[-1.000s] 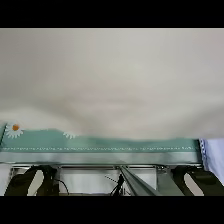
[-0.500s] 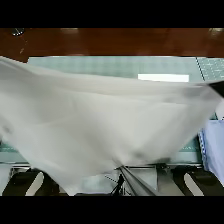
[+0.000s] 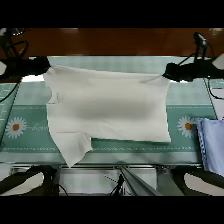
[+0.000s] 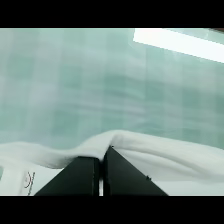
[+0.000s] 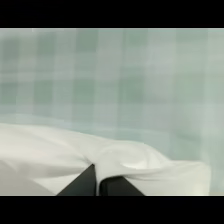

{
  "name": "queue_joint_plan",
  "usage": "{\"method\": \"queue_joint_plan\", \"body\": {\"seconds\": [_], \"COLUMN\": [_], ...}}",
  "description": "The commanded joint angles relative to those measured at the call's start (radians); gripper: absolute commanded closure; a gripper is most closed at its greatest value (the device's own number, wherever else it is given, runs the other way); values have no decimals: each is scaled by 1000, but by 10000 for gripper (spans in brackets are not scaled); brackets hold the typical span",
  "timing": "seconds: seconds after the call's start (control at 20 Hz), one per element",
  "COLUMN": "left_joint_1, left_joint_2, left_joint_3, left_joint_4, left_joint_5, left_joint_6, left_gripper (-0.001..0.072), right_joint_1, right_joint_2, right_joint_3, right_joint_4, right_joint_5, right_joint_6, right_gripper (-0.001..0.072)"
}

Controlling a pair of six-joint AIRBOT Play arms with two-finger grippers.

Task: Fold the shirts.

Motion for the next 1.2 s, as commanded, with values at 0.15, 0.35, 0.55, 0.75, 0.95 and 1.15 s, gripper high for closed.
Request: {"method": "queue_joint_plan", "body": {"seconds": [0.15, 0.35, 0.55, 0.75, 0.95, 1.15], "left_joint_1": [1, 16, 72, 89, 87, 124], "left_joint_2": [-275, -278, -277, -309, -346, -328], "left_joint_3": [98, 103, 153, 77, 42, 98], "left_joint_4": [-167, -174, -177, -146, -158, -145], "left_joint_5": [76, -40, -324, -470, -503, -667], "left_joint_6": [-24, -4, 92, 157, 148, 146], "left_gripper": [683, 683, 683, 683, 620, 3], "right_joint_1": [-68, -105, -153, -122, -95, -127], "right_joint_2": [-406, -435, -394, -383, -383, -327], "right_joint_3": [308, 326, 324, 219, 90, 126], "right_joint_4": [130, 174, 148, 24, 29, 11], "right_joint_5": [3, 126, 378, 458, 361, 468], "right_joint_6": [6, -38, -126, -133, -85, -82], "right_gripper": [676, 676, 676, 676, 526, 91]}}
